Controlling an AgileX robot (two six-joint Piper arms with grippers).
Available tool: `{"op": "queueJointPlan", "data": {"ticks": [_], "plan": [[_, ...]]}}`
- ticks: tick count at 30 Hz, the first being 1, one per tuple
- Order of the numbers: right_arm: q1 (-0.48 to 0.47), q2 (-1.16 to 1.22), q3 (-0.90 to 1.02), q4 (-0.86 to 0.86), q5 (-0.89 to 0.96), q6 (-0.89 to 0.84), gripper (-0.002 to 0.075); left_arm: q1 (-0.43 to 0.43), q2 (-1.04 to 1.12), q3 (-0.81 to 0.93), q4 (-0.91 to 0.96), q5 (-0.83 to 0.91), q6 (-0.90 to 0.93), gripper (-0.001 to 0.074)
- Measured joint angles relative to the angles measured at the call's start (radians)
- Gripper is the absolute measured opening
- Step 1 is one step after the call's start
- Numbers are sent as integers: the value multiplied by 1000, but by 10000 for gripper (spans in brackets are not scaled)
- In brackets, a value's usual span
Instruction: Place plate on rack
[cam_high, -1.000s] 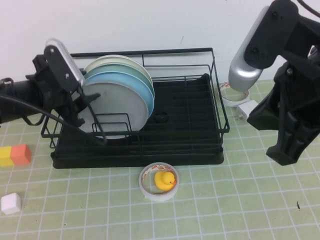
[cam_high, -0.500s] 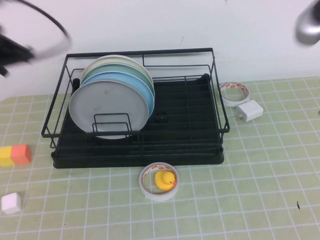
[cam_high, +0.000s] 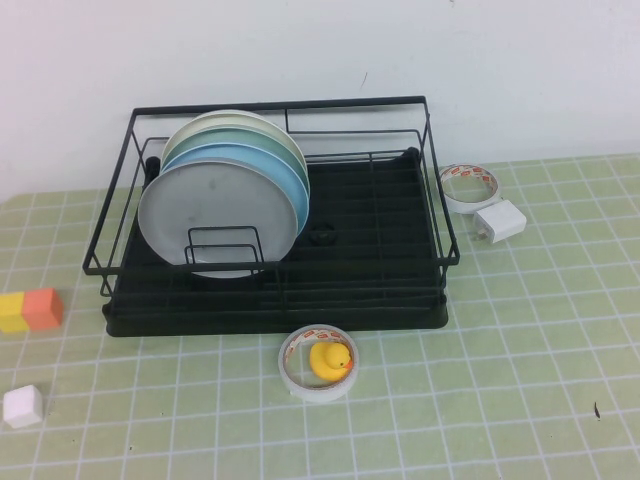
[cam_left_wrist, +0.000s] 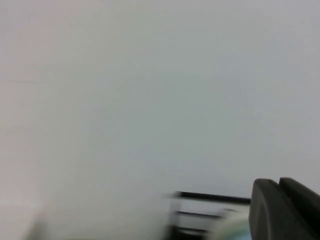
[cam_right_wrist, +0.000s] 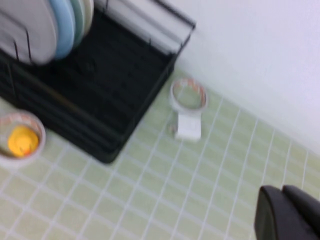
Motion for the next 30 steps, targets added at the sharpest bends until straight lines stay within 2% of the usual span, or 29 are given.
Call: {"op": "queueJointPlan", "data": {"ticks": [4, 9, 13, 18, 21, 24, 30], "plan": [[0, -72, 73, 0, -112, 1, -2, -12, -118, 161, 6, 278, 12, 0], [0, -182, 276, 19, -242, -65, -2, -14, -173, 310, 31, 540, 44, 0], [0, -256, 435, 112, -236, -225, -2, -14, -168, 391, 41, 624, 46, 0], [0, -318, 582, 188, -75, -366, -2, -14, -129, 456, 47, 645, -9, 0], [0, -347, 629, 188, 23, -348, -2, -14, -91, 468, 47, 697, -67, 0], [0, -399, 664, 188, 47, -266, -2, -14, -46, 468, 52, 792, -119, -1], [0, -612, 794, 201, -94, -109, -2, -14, 42, 468, 124, 884, -131, -1]]}}
